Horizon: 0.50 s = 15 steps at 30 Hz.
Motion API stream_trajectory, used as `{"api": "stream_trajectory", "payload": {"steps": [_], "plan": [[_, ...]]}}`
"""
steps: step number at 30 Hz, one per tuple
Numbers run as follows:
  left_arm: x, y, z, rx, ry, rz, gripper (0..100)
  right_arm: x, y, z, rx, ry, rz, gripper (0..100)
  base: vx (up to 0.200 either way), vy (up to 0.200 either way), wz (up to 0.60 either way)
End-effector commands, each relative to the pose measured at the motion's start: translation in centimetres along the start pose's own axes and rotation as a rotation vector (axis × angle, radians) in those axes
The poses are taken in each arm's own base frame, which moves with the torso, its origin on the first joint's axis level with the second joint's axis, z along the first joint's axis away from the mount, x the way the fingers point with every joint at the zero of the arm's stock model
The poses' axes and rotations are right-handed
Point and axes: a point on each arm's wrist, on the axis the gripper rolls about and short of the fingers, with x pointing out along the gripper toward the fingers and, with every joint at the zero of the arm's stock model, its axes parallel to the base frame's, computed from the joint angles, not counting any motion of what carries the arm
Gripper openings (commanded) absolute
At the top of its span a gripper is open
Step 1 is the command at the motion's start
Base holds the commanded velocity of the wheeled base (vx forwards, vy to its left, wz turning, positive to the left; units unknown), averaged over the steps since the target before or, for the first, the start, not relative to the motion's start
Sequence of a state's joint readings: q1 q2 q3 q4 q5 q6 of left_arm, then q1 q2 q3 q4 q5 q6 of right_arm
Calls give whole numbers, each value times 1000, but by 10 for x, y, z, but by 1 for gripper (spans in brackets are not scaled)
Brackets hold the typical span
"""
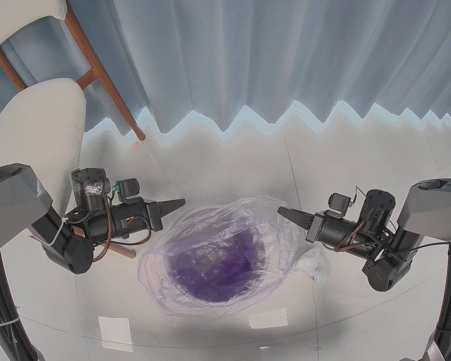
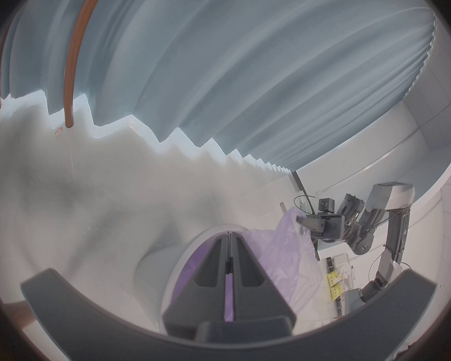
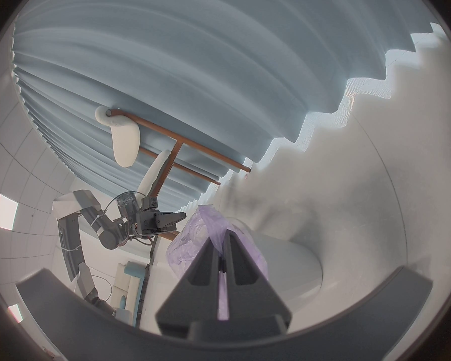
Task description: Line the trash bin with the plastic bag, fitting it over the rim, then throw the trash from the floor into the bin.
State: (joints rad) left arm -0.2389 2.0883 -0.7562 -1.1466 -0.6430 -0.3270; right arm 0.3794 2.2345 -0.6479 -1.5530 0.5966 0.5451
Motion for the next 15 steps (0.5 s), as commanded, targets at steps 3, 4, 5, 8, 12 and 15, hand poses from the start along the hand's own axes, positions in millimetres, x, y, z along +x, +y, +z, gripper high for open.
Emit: {"api": "stream_trajectory", "payload": {"steps": [3, 4, 5, 8, 12, 15], "plan": [[3, 0, 0, -8, -1, -5, 0, 3, -2, 2, -13, -18, 7, 0, 0, 0, 0], [3, 0, 0, -8, -1, -5, 0, 3, -2, 2, -13, -18, 7, 0, 0, 0, 0], [3, 3, -4, -18, 11, 4, 0, 3, -1, 3, -17, -22, 11, 0, 0, 0, 0], [2, 6, -9, -26, 23, 9, 0, 4, -1, 2, -21, -20, 11, 0, 0, 0, 0], [3, 5, -8, -26, 21, 4, 100, 3, 0, 0, -19, -12, 12, 0, 0, 0, 0], [5, 3, -8, -32, 35, -22, 100, 4, 0, 0, -19, -10, 13, 0, 0, 0, 0]]}}
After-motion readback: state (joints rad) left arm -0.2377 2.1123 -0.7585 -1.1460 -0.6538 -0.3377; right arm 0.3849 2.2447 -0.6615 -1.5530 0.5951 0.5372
